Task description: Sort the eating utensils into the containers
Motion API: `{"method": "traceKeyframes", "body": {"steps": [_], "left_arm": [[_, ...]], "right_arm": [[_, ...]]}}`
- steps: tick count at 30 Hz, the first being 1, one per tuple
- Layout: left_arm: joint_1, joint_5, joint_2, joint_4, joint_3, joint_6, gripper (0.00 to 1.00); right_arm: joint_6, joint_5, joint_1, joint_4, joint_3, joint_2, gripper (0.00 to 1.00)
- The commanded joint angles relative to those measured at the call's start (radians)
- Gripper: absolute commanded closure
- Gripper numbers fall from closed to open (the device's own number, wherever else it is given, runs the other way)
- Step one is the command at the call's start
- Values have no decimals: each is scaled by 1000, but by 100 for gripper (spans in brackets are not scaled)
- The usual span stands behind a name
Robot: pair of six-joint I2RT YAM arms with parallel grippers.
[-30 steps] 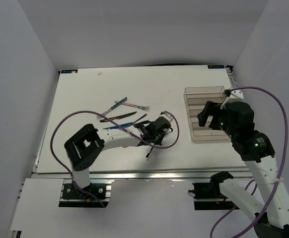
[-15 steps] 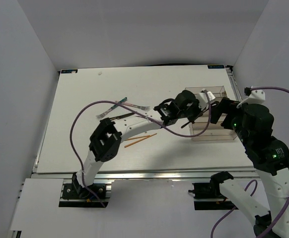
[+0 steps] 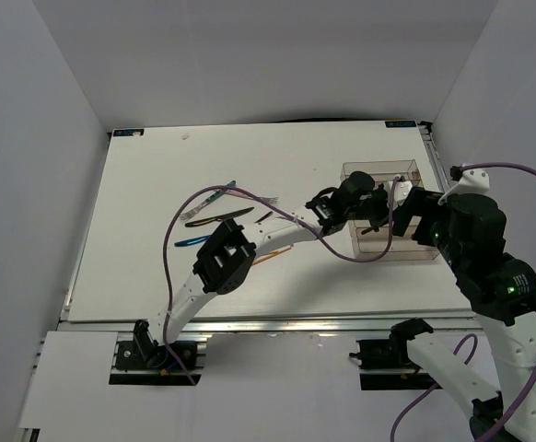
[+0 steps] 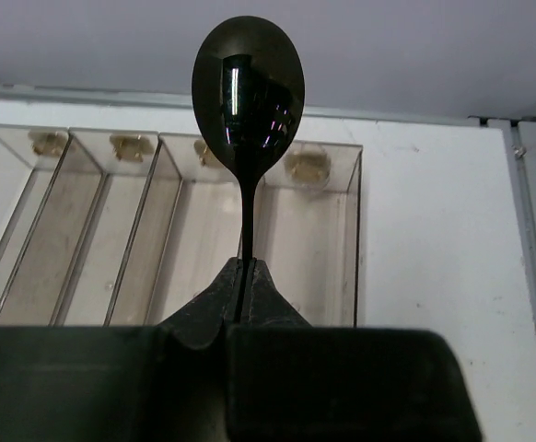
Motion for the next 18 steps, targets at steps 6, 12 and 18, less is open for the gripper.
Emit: {"method": "traceKeyframes", "body": {"steps": [6,12,18], "left_arm": [[-6,96,39,117,85,-64,100],[-6,89,90,58,76,-15,100],[-6,76,104,-15,51,48,100]], "right_arm": [[-10,-77,8,13,21,-3,11],[-15,-74,10,21,1,-30,11],[-21,-89,16,35,-17,-29,11]]}}
